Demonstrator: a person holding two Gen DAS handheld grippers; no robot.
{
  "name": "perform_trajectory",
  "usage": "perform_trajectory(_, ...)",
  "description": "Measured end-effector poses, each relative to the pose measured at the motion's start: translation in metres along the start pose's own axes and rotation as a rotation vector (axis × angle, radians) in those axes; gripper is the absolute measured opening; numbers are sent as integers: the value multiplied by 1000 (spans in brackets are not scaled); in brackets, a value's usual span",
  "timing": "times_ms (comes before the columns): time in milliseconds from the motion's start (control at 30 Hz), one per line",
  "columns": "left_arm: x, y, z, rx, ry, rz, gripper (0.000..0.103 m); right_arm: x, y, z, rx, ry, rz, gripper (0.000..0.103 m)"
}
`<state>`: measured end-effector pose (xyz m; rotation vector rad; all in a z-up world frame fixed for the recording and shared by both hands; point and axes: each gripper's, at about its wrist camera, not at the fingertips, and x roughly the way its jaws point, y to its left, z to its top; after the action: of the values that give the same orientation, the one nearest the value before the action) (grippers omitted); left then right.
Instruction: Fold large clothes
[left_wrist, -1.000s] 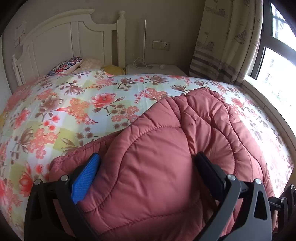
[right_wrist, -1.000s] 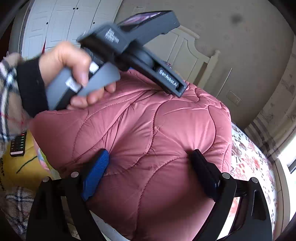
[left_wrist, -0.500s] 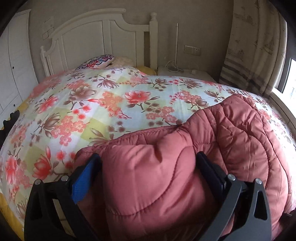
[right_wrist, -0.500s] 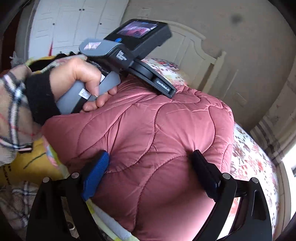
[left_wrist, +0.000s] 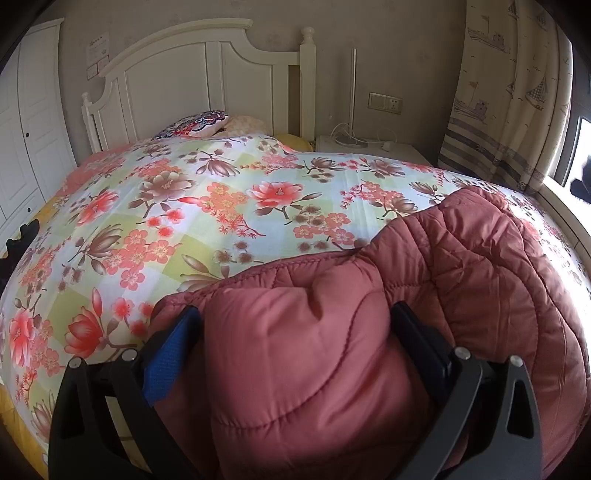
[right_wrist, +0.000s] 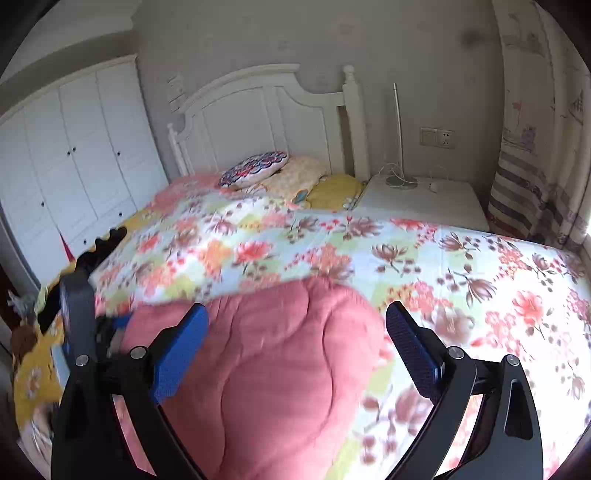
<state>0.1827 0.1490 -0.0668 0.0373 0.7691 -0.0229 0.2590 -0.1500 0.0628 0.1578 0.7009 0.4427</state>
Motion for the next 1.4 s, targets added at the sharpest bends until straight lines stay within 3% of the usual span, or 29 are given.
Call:
perform_trajectory(233, -2, 0, -1, 0, -5, 4, 101, 73, -3, 25, -20, 99, -96, 94)
perform_trajectory(300, -3, -1, -1, 0, -7, 6, 101, 105, 8, 10, -123, 184, -155, 93)
perform_trajectory(367, -2, 1, -1, -9, -3, 8, 101, 154, 13, -25, -271, 341, -243, 88)
perform_trajectory(433, 0, 1, -2, -7, 8, 14, 101, 163, -4, -33, -154, 354, -160, 83)
perform_trajectory(500, 0, 0, -2, -6, 6, 7, 101, 161, -17, -32, -92, 366, -117, 83)
perform_trajectory(633, -1, 0, -2, -2, 1, 11, 101, 144, -10, -28, -149, 332, -168, 83)
perform_trajectory(900, -2, 5, -3, -16, -3, 10, 101, 89, 31, 2, -211, 151, -190, 84)
perform_trajectory(967, -2, 5, -3, -16, -4, 8, 101, 104, 35, -6, -226, 204, -179, 84)
perform_trajectory(1033, -1, 3, -3, -5, 6, 28, 101, 144, 36, -34, -287, 382, -184, 84)
perform_trajectory(1133, -1, 3, -3, 2, 9, 33, 101, 152, 13, -33, -156, 406, -126, 88)
perform_trajectory(1267, -2, 4, -5, 14, 28, 36, 101, 118, 30, -25, -243, 321, -207, 88)
perform_trajectory(1367, -21, 22, -12, -29, 16, 31, 101, 71, 34, -32, -207, 247, -109, 89)
perform_trajectory(1400, -31, 34, -19, -76, 11, -8, 101, 53, 32, -38, -197, 226, -87, 89)
